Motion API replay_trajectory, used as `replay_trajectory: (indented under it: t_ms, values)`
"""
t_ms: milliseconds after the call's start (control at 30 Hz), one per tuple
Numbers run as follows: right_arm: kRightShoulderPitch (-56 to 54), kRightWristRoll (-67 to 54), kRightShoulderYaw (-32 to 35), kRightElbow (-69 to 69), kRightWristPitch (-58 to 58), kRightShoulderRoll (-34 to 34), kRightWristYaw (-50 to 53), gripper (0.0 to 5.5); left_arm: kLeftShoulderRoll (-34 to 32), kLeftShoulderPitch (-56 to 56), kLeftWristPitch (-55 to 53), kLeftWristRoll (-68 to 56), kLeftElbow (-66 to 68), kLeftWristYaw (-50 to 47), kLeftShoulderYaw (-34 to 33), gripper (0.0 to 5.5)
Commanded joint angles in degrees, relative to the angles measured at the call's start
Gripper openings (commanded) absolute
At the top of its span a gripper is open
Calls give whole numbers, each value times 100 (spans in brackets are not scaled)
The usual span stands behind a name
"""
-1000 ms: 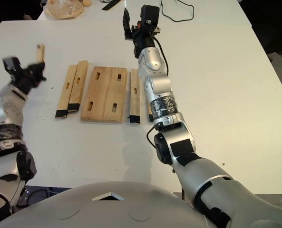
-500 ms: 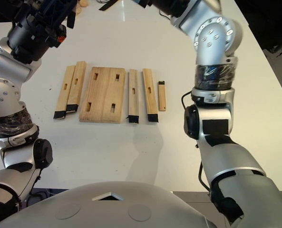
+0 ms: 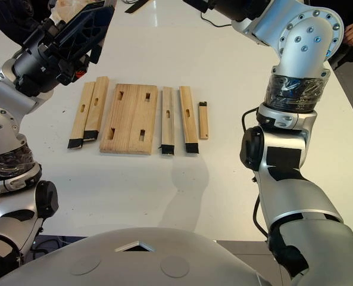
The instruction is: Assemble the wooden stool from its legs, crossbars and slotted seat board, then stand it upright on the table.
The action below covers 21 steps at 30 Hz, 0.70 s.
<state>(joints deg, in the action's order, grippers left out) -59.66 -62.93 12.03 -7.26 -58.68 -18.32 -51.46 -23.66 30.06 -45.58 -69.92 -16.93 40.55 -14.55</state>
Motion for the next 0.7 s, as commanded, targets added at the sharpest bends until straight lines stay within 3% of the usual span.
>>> replay_trajectory:
  t_ms: [33, 467, 700]
  values:
    - [128, 157, -203, 154, -30, -37, 30, 342, -85, -70, 17, 25, -13, 96, 48, 131]
    - [391, 271, -199, 136, -3, -352, -204, 137, -210, -276, 81, 98, -73, 284, 55, 131]
    - [486, 213, -159, 235, -26, -407, -240, 129, -268, -261, 73, 126, 13, 335, 62, 131]
